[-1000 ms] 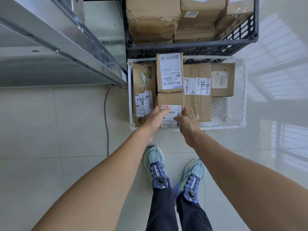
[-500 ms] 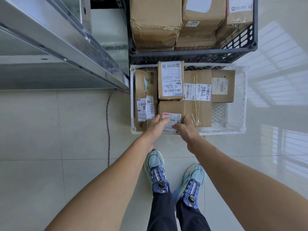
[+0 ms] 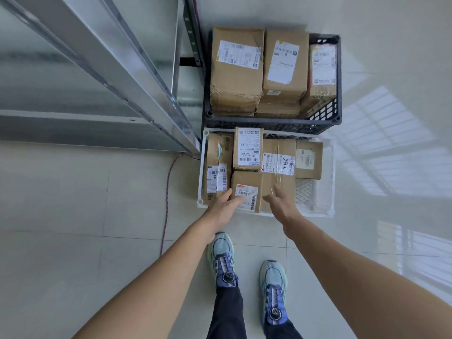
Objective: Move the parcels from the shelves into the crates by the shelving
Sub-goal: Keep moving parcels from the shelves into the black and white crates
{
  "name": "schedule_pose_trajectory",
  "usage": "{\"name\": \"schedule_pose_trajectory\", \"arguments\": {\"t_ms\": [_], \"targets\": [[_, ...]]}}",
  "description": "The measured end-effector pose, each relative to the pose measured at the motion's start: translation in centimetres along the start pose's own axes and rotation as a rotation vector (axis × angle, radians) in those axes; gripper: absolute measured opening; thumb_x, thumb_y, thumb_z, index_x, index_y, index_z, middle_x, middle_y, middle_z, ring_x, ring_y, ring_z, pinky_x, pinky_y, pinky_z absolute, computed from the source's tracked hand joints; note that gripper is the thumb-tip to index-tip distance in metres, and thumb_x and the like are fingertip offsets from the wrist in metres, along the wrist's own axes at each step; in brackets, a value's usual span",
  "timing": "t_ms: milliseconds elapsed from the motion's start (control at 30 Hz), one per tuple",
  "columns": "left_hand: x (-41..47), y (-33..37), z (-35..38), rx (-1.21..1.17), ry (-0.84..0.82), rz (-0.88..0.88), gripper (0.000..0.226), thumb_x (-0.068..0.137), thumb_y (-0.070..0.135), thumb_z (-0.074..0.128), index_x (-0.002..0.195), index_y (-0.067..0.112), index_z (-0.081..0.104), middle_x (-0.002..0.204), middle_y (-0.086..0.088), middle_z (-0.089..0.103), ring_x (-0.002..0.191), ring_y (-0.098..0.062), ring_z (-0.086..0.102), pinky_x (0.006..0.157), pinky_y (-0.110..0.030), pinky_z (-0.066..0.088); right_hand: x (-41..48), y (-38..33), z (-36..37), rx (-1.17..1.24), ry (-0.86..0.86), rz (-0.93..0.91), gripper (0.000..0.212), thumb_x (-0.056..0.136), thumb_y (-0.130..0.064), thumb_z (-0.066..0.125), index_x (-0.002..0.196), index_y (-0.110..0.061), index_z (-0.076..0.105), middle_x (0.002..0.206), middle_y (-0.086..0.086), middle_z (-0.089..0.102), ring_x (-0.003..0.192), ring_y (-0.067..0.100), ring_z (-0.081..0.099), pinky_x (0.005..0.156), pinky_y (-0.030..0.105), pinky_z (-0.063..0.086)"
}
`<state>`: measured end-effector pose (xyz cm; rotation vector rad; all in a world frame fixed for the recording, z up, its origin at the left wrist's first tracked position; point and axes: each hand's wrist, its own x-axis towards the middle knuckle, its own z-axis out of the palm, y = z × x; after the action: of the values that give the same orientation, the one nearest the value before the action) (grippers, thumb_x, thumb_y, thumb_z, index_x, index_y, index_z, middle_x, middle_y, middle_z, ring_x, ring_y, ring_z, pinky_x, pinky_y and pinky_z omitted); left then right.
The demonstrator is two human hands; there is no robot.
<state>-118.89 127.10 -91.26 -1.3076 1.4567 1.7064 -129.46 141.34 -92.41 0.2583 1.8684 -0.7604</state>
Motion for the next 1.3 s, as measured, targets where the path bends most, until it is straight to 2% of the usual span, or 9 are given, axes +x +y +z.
{"name": "schedule_pose_trajectory", "arguments": {"t_ms": [200,367,500,600,667,800,967,1133,1300], "targets": [[-10.8,8.6,-1.3,0.203,0.079,0.146,0.069,0.103,0.046,0.05,0.163,0.025,0.024,0.169,0.0,0.024,0.154,-0.023,0.024,0.124,-0.04,0.021,-9.7,-8.2,-3.9,-0.341,-0.025,-0.279,0.06,0.11,-0.028,0.041,0.161,-0.006,0.017,0.167,0.012,0.024,0.151,0.031,0.028,0.119,0.041,0.025],[-20.7,16.3,-2.5,0.364,0.176,0.272,0.067,0.106,0.043,0.044,0.164,0.021,0.018,0.172,-0.001,0.014,0.157,-0.025,0.015,0.126,-0.041,0.015,-17.9,-15.4,-7.2,-0.591,0.036,-0.486,0.061,0.11,-0.033,0.035,0.162,-0.006,0.016,0.17,0.012,0.012,0.156,0.027,0.016,0.123,0.037,0.018],[-30.3,21.3,-3.5,0.444,0.288,0.361,0.066,0.107,0.042,0.043,0.164,0.018,0.019,0.171,-0.002,0.015,0.157,-0.025,0.016,0.125,-0.036,0.016,-26.0,-20.6,-9.9,-0.696,0.088,-0.674,0.048,0.108,-0.031,0.038,0.148,-0.004,0.037,0.157,0.017,0.035,0.149,0.034,0.029,0.117,0.043,0.029],[-37.5,24.0,-4.0,0.51,0.376,0.429,0.067,0.107,0.044,0.043,0.164,0.018,0.02,0.171,-0.003,0.015,0.157,-0.025,0.015,0.125,-0.035,0.015,-32.4,-23.9,-11.2,-0.797,0.165,-0.776,0.062,0.11,-0.038,0.035,0.161,-0.008,0.016,0.17,0.013,0.01,0.157,0.03,0.008,0.125,0.043,0.012],[-41.9,25.2,-4.3,0.563,0.436,0.46,0.067,0.107,0.044,0.042,0.164,0.016,0.02,0.171,-0.004,0.014,0.157,-0.026,0.015,0.124,-0.034,0.015,-36.5,-25.9,-11.8,-0.82,0.206,-0.834,0.064,0.11,-0.039,0.034,0.162,-0.009,0.013,0.171,0.011,0.006,0.158,0.03,0.003,0.127,0.044,0.011],[-49.6,26.1,-4.9,0.632,0.546,0.495,0.069,0.106,0.046,0.041,0.164,0.015,0.018,0.172,-0.005,0.011,0.158,-0.026,0.01,0.125,-0.035,0.011,-44.0,-28.6,-11.9,-0.836,0.244,-0.96,0.05,0.108,-0.033,0.035,0.15,-0.005,0.031,0.157,0.014,0.03,0.15,0.035,0.022,0.118,0.047,0.027],[-59.0,24.3,-7.1,0.627,0.687,0.503,0.07,0.106,0.046,0.041,0.164,0.016,0.016,0.172,-0.007,0.008,0.158,-0.028,0.006,0.125,-0.04,0.011,-51.6,-29.2,-9.8,-0.937,0.231,-1.07,0.062,0.109,-0.038,0.032,0.162,-0.012,0.014,0.171,0.008,0.008,0.157,0.027,0.009,0.126,0.044,0.017],[-66.2,21.0,-10.3,0.643,0.823,0.47,0.071,0.106,0.048,0.042,0.164,0.012,0.018,0.172,-0.01,0.01,0.158,-0.027,0.008,0.125,-0.036,0.012,-57.9,-29.6,-5.0,-1.038,0.226,-1.204,0.064,0.108,-0.043,0.033,0.161,-0.011,0.017,0.169,0.006,0.015,0.157,0.024,0.012,0.125,0.04,0.018],[-71.7,15.8,-15.1,0.637,0.915,0.401,0.074,0.104,0.052,0.042,0.164,0.017,0.018,0.172,-0.006,0.007,0.157,-0.034,0.008,0.126,-0.048,0.017,-64.4,-30.8,1.6,-1.117,0.203,-1.335,0.061,0.108,-0.042,0.033,0.157,-0.007,0.024,0.164,0.012,0.025,0.152,0.029,0.021,0.121,0.038,0.023]]}}
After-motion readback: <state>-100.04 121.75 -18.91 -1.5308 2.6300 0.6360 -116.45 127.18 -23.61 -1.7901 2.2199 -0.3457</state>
